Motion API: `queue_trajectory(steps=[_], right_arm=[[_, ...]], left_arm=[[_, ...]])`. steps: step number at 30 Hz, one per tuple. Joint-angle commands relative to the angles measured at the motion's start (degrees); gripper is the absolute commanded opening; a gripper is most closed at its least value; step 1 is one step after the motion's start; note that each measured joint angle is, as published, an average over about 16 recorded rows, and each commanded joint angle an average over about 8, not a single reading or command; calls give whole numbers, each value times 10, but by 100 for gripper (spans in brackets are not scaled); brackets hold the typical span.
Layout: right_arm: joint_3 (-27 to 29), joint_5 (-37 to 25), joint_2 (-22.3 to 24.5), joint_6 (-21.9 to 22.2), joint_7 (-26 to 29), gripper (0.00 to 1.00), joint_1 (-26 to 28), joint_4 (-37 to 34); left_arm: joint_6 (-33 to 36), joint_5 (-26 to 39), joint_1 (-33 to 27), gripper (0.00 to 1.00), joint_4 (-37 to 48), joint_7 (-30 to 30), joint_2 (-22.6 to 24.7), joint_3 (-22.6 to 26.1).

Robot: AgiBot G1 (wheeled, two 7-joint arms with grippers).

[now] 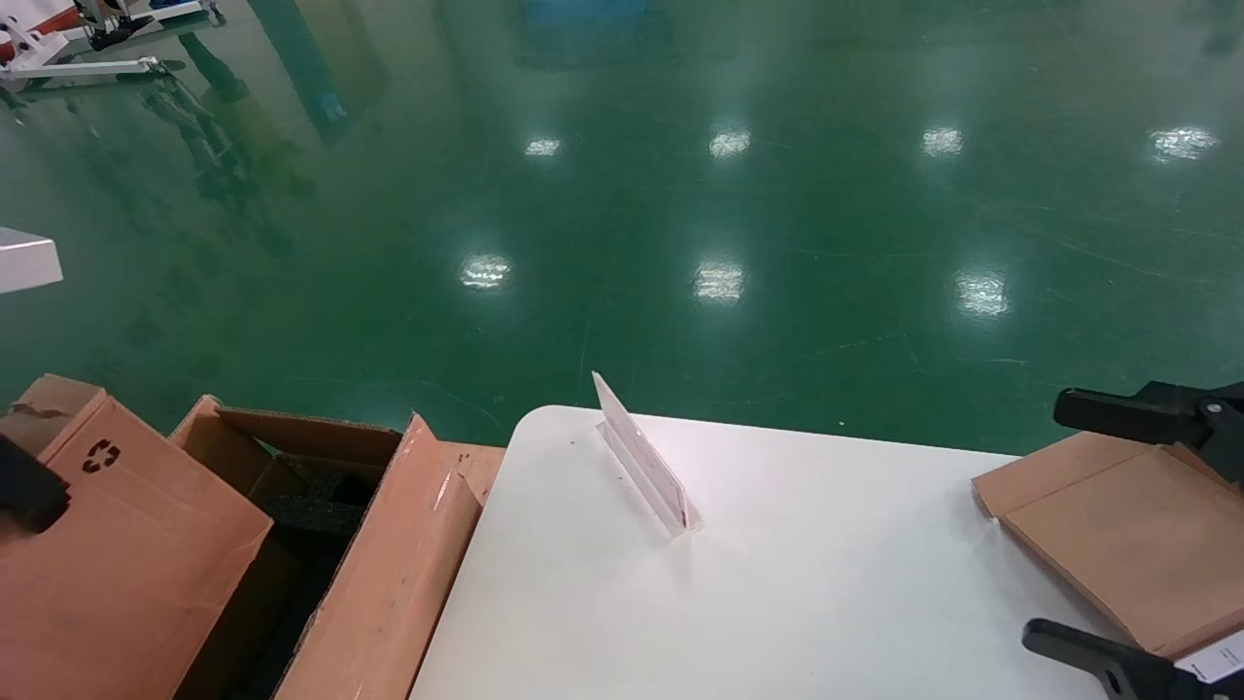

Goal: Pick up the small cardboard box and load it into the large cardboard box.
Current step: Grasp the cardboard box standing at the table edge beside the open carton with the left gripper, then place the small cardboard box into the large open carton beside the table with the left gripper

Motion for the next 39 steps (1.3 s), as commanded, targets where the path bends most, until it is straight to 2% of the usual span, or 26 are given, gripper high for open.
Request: queue_trajectory(steps=[1, 18, 39], right_arm=[[0, 0, 0, 0, 0, 100, 0, 0], [0, 0, 0, 0, 0, 100, 0, 0], [0, 0, 0, 0, 0, 100, 0, 0]], left_arm=[[-9, -1, 7, 0, 7, 4, -7, 0], [-56, -13, 91, 0, 27, 19, -35, -9], [-74, 11, 154, 0, 58, 16, -12, -7]])
